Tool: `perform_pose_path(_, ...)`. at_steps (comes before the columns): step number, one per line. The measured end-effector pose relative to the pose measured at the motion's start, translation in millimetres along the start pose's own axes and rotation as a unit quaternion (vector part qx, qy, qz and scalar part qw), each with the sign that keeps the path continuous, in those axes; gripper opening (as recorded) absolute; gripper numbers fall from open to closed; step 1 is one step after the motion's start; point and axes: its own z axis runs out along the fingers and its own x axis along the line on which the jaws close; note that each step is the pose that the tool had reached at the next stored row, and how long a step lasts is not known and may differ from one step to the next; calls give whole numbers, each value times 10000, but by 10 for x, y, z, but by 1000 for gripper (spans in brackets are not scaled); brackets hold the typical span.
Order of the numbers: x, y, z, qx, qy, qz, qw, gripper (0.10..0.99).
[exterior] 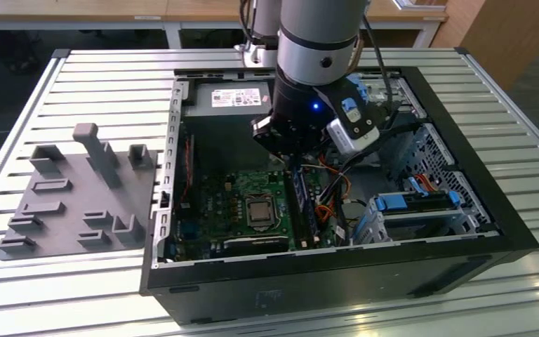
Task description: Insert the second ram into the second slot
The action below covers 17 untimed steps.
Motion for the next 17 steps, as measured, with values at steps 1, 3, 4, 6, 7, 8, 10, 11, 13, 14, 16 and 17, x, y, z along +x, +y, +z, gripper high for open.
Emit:
perform_pose_path(1, 0, -1, 15, 0, -3, 6, 10000, 137)
perform_pose_path(3, 0, -2, 42, 0, -4, 22, 10000, 137)
perform_pose_path(4, 0, -2, 58, 0, -5, 27, 10000, 137)
perform_pose_path(6, 0, -3, 93, 2, -5, 32, 10000, 137)
perform_pose_path(7, 0, -3, 111, 2, -5, 34, 10000, 137)
perform_pose_path(8, 0, -4, 130, 1, -5, 38, 10000, 137)
perform_pose_path(10, 1, -5, 153, 2, -6, 55, 10000, 137)
perform_pose_path(11, 1, -5, 163, 2, -6, 76, 10000, 137)
perform_pose_path(13, 1, -6, 180, 2, -9, 141, 9999, 137)
perform_pose_path(14, 1, -6, 188, 3, -10, 169, 9999, 137)
perform_pose_path(16, 1, -7, 208, 3, -11, 190, 9998, 137)
perform_pose_path(17, 1, -7, 220, 3, -11, 190, 9998, 137)
